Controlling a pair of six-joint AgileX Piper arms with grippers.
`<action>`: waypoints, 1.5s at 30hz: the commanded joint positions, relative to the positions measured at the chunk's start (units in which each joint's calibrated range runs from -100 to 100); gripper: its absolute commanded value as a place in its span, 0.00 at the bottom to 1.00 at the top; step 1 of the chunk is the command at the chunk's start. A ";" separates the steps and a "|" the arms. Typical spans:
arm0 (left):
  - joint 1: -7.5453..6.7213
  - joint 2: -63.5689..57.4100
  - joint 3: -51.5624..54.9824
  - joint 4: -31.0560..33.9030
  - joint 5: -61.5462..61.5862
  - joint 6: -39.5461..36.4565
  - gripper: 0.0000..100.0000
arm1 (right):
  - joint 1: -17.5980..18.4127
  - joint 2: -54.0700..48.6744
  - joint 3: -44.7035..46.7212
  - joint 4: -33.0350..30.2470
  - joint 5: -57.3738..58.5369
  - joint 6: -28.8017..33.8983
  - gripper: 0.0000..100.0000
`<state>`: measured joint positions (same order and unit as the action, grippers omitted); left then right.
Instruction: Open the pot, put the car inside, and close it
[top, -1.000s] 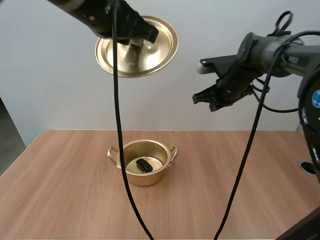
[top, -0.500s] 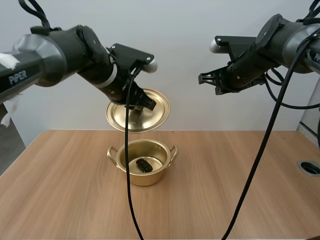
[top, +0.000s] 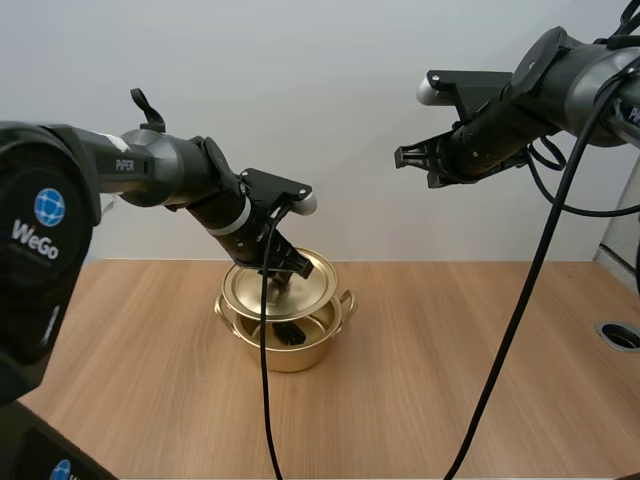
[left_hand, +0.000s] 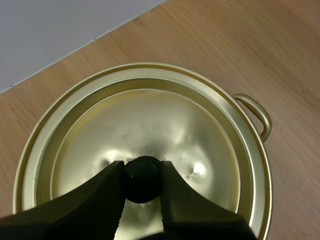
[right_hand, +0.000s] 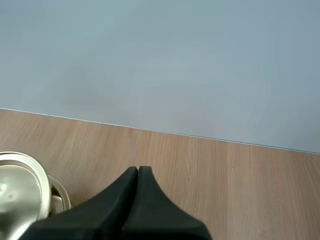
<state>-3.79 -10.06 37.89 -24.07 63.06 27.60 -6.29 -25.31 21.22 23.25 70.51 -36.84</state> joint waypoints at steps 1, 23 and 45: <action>-0.03 0.77 0.26 0.00 -0.85 0.04 0.00 | 0.00 -0.04 0.00 0.01 0.07 -0.03 0.00; -0.17 4.31 0.77 -3.99 1.16 2.07 0.64 | 0.00 -0.04 0.00 0.01 -0.29 -0.38 0.00; -0.03 -29.03 -15.54 -2.30 1.97 -5.85 0.00 | 1.37 -9.94 0.00 9.08 -6.44 -5.83 0.00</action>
<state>-3.86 -32.58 22.35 -26.27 63.36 23.66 -5.35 -31.26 21.22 31.52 65.87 -36.55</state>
